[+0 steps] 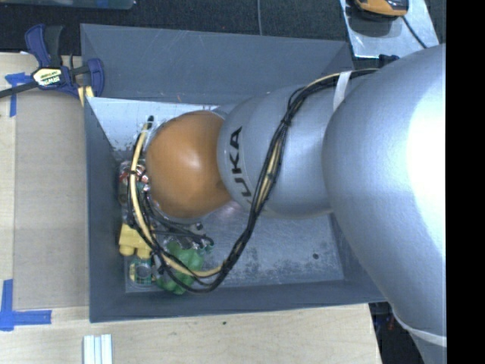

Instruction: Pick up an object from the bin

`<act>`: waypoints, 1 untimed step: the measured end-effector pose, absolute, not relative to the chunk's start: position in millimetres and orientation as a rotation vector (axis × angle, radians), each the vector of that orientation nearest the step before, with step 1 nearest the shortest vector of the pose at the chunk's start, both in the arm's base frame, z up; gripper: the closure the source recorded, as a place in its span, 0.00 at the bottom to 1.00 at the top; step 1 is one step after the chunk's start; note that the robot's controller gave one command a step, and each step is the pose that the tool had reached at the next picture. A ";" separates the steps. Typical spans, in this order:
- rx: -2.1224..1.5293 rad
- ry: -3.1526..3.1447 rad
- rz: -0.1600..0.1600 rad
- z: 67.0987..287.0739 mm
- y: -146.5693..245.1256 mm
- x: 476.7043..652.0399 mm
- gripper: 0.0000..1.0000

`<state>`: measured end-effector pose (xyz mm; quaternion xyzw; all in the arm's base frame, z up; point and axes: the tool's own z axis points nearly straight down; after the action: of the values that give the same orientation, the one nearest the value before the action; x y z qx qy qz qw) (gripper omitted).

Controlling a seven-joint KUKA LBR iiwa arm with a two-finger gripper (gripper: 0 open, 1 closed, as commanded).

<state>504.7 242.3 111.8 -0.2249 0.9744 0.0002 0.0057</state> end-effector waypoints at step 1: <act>-0.857 3.011 0.003 107.2 229.9 524.3 0.00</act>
Offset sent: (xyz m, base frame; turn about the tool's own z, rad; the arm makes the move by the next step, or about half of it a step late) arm 0.0672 -0.0241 -0.0418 -0.1588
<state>524.3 229.9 107.2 -0.2738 0.9618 0.0010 0.0056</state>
